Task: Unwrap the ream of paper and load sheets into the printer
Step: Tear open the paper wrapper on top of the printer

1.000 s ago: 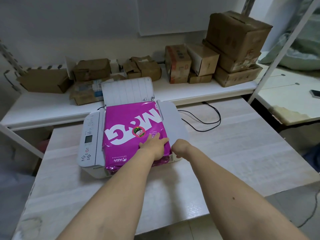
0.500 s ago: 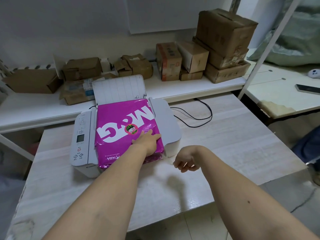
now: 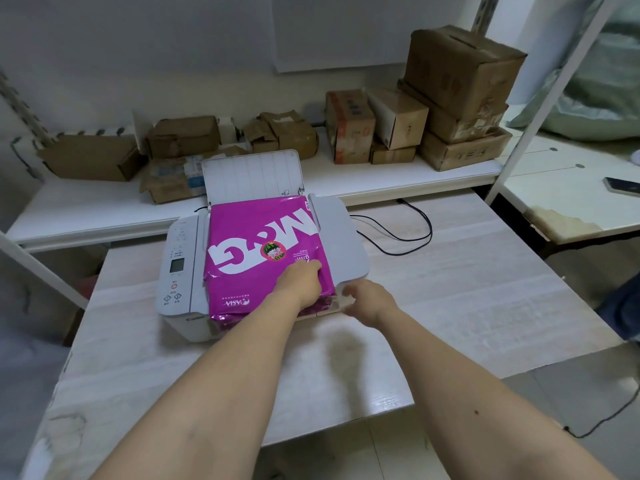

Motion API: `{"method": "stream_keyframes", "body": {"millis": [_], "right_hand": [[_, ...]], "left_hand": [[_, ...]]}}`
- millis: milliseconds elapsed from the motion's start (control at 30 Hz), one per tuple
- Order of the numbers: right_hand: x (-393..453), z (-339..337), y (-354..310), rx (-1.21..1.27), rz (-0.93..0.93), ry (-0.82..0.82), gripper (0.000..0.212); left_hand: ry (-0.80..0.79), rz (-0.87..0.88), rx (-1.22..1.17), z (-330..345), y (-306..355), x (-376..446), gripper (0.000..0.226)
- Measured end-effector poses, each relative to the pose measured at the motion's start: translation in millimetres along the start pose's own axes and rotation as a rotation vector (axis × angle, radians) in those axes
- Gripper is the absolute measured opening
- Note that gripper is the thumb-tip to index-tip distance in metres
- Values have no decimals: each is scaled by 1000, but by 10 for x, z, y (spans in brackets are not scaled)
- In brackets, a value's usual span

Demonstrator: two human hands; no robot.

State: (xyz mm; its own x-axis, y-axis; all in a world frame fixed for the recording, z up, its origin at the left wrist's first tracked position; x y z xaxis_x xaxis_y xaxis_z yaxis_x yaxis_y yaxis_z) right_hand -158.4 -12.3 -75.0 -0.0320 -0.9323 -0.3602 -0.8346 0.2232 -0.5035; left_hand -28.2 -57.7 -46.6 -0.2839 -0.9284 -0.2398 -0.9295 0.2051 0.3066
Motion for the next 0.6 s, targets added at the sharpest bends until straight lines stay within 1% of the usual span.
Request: {"method": "stream_keyframes", "body": {"millis": [33, 100, 167, 200, 233, 300, 333, 367, 433, 467, 500, 533, 600], "right_hand": [[1, -15, -4, -40, 15, 51, 34], [-24, -41, 7, -58, 52, 108, 35], [-55, -62, 26, -43, 71, 121, 29], [-67, -63, 42, -32, 78, 118, 24], [-88, -69, 50, -15, 77, 115, 18], [-137, -85, 52, 35, 58, 109, 13], [-168, -93, 42, 58, 40, 104, 15], [-197, -96, 28, 75, 21, 94, 17], [-232, -58, 0, 106, -23, 44, 22], [-253, -21, -28, 134, -46, -3, 24], [-275, 29, -61, 186, -71, -62, 26], [-297, 78, -101, 260, -97, -127, 26], [-343, 158, -149, 410, -105, -241, 21]], "left_hand": [[36, -10, -4, -37, 21, -46, 38], [138, -54, -18, -142, 64, -154, 32], [263, -120, -51, -270, 109, -292, 26], [300, -152, -64, -299, 131, -355, 24], [302, -186, -68, -286, 149, -403, 24], [219, -262, -72, -146, 159, -465, 33], [157, -314, -108, -40, 135, -499, 41], [94, -373, -187, 85, 96, -536, 48], [-28, -483, -495, 364, 63, -620, 56], [-73, -530, -669, 465, 87, -668, 56], [-93, -561, -786, 523, 107, -703, 56], [-97, -581, -844, 553, 112, -717, 53], [-88, -606, -885, 563, 97, -738, 37]]}}
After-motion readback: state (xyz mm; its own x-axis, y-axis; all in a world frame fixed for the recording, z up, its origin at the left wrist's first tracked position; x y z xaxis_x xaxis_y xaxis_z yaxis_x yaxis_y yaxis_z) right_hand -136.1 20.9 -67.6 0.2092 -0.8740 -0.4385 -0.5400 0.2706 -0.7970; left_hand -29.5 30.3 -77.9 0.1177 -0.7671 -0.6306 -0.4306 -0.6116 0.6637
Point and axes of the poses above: each hand's wrist, its own x-axis towards the middle knuckle, its own z-axis out of the palm, y = z × x, the point moved 9 cm from there along x, towards the middle knuckle, and after that the axes turned 4 degrees about x, right-handed, at the moved point
